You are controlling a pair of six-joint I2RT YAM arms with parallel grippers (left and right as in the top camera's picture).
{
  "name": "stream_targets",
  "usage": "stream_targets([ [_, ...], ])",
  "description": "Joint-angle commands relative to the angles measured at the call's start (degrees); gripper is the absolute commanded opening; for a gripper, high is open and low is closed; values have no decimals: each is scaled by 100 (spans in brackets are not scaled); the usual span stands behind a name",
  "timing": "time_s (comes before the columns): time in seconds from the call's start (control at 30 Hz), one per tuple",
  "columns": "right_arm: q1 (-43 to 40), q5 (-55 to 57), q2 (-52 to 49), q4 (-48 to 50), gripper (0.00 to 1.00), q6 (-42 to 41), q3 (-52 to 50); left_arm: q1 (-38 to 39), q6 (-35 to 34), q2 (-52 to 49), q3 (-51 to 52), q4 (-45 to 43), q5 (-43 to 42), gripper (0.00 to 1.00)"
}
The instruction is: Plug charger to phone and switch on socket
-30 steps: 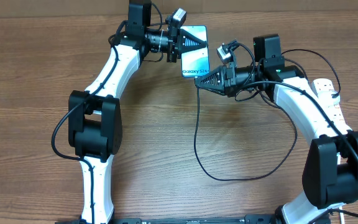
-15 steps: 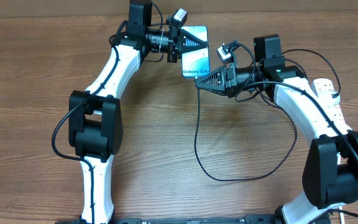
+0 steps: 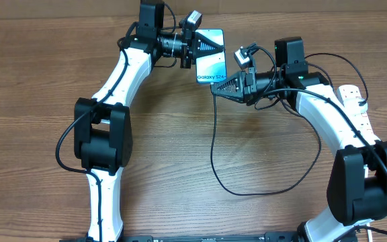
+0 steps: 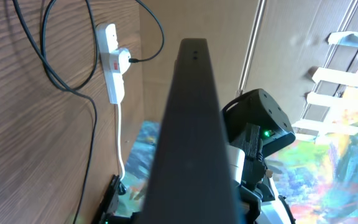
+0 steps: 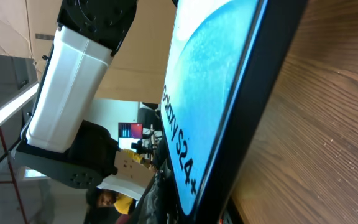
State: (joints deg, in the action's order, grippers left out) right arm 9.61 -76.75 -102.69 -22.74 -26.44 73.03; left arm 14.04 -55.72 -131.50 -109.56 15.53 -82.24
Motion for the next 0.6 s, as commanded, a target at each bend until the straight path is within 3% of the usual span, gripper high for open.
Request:
stream_targets([
  [0.0,-105,315,37,315,40,94,221,597,302,144,-4,103,-846,4],
  [0.07,-105,315,37,315,66,94,221,597,304,144,-4,98,-844,4],
  [0.2,-107,306,37,315,88,94,221,597,304,144,-4,98,-844,4],
  [0.47,-227,289,37,162,93,103,221,568,319,144,-4,87,-844,4],
  [0.57,-295,306,37,-297,92,496,219,459,472,144,-4,63,-841,4],
])
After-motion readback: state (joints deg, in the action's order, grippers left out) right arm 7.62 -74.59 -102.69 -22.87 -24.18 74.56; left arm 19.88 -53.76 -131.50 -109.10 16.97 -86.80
